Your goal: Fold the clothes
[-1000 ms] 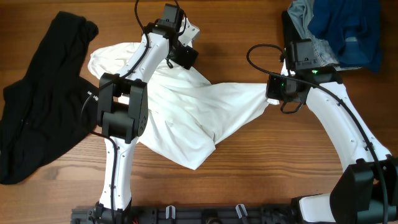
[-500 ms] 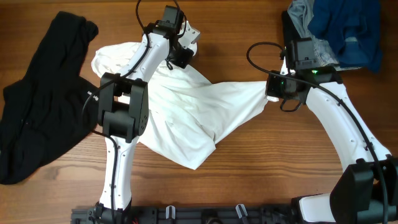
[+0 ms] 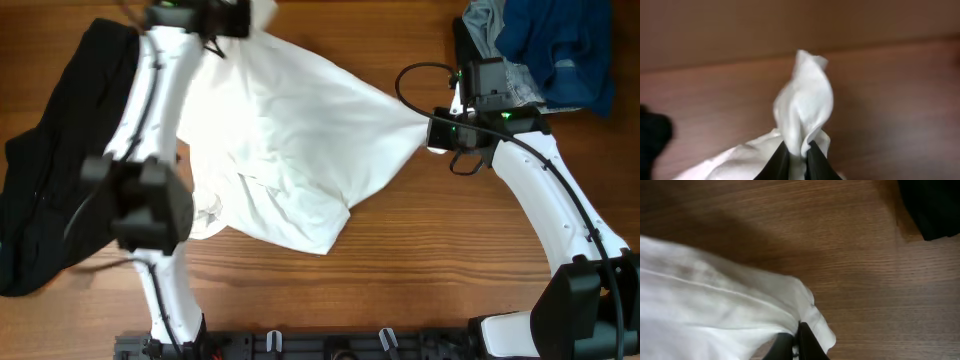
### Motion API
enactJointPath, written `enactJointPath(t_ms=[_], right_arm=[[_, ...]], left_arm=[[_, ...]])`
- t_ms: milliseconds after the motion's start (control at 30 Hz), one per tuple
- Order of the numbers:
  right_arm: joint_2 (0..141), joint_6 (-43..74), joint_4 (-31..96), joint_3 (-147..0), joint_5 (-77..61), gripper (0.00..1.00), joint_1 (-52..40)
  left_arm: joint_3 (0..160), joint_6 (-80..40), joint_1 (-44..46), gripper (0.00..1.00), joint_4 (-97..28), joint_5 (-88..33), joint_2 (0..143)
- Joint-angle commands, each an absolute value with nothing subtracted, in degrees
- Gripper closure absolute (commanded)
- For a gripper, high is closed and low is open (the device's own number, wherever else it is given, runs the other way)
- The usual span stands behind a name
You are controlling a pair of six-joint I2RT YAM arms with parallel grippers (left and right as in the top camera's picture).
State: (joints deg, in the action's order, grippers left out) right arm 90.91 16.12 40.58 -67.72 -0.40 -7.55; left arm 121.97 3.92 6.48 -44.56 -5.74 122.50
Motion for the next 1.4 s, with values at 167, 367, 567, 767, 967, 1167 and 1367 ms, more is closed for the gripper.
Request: enactJointPath(t_ms=[167, 367, 567, 767, 967, 1167, 1367], right_arm=[[91.39, 14.9, 40.1, -68.79, -0.89, 0.96, -7.35], [91.39, 14.76, 39.81, -68.79, -0.89, 0.96, -7.35], [91.39, 14.76, 39.88, -68.77, -0.91, 0.96, -7.35], [91.42, 14.96, 39.9, -68.77, -0.89, 0.96, -7.35], [91.42, 14.98, 39.99, -68.77, -0.91, 0.96, -7.35], [91.42, 15.0, 39.88, -68.77, -0.91, 0.96, -7.35], [91.42, 14.98, 39.83, -68.77, -0.89, 0.96, -7.35]], left_arm=[[123.02, 2.48, 5.13, 0.96, -46.72, -5.3, 119.79], [123.0, 2.5, 5.15, 0.94, -46.72, -5.8, 120.62], [123.0, 7.84, 5.39, 0.47, -46.74, -11.75, 129.8], [123.0, 16.16, 8.03, 0.3, -47.64, -10.39, 137.95], [123.0, 16.32, 9.1, 0.28, -46.89, -3.84, 141.6], [123.0, 15.35, 9.06, 0.28, -44.86, 2.09, 144.24], [122.91, 14.55, 9.06, 0.27, -40.82, 3.33, 144.73]])
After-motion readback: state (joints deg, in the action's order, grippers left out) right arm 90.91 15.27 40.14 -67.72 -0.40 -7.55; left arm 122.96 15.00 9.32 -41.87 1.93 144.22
